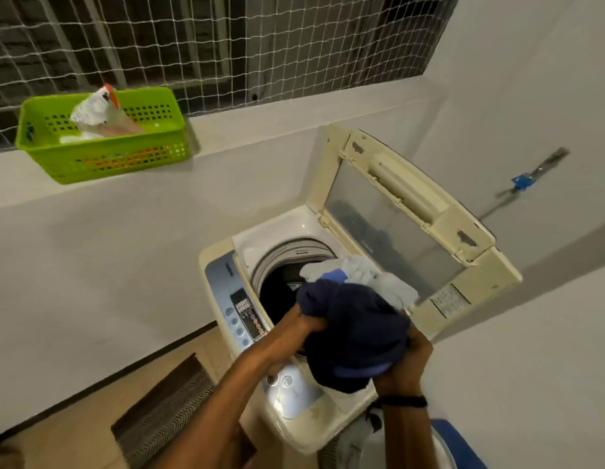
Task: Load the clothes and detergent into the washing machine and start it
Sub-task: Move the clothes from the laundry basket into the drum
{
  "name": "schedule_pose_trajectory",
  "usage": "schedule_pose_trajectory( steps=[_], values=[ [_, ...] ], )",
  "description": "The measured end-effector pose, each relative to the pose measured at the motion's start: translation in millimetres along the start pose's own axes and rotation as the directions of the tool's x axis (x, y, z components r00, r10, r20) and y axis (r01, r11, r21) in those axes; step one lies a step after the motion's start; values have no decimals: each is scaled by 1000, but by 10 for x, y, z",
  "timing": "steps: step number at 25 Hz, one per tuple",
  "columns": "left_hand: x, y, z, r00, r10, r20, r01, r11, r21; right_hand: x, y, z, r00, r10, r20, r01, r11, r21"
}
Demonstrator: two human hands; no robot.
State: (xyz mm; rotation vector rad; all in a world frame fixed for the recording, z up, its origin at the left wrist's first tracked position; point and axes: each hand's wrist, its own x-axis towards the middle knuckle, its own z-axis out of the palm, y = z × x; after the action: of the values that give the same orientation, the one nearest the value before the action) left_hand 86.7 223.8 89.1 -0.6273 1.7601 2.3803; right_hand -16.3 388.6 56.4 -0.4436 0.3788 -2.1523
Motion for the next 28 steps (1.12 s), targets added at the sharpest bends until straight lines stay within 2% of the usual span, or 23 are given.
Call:
schedule_pose_trajectory(
  steps=[1,2,3,4,7,11,15,19,21,22,23,25,26,28],
  values=[
    [41,83,-69,1000,-12,-2,12,1000,-10,50,40,77,922,-156,-355,94,978,-186],
    [75,198,-104,1000,-12,5,12,1000,-23,149,22,202,776,-195,-600,44,965,-257],
    [108,308,-129,1000,-12,12,13,1000,-26,289,70,348,698,-210,-685,40,966,-256],
    [147,407,-146,1000,-16,17,16,1000,-18,381,46,486,672,-259,-694,41,948,-315],
    [293,657,-195,996,-90,-29,89,996,-12,678,-73,642,658,-298,-692,-16,913,-409],
    [512,918,-362,993,-112,-44,114,992,47,928,-125,737,710,-334,-620,14,887,-462],
    [874,904,-644,987,-155,-33,155,988,-22,1124,-52,607,673,-313,-670,-68,876,-477],
    [1363,720,-835,966,-257,12,257,966,-40,1347,146,157,487,-302,-820,-178,884,-432],
    [1558,569,-990,950,-313,6,312,950,24,1446,273,-186,386,-302,-872,-266,869,-418],
    [1687,483,-1105,943,-332,4,331,941,77,1507,362,-380,328,-330,-885,-355,825,-439],
    [1854,337,-1242,939,-343,-14,341,927,156,1549,461,-519,249,-388,-887,-522,718,-460],
    [2332,-164,-1541,931,-350,-102,363,860,360,1519,688,-798,81,-559,-825,-861,378,-340],
    [2571,-449,-1681,929,-343,-142,368,800,474,1465,827,-874,24,-600,-799,-926,288,-244],
    [2642,-512,-1720,913,-379,-149,388,697,604,1320,1112,-1036,-32,-583,-812,-929,317,-191]
  ],
)
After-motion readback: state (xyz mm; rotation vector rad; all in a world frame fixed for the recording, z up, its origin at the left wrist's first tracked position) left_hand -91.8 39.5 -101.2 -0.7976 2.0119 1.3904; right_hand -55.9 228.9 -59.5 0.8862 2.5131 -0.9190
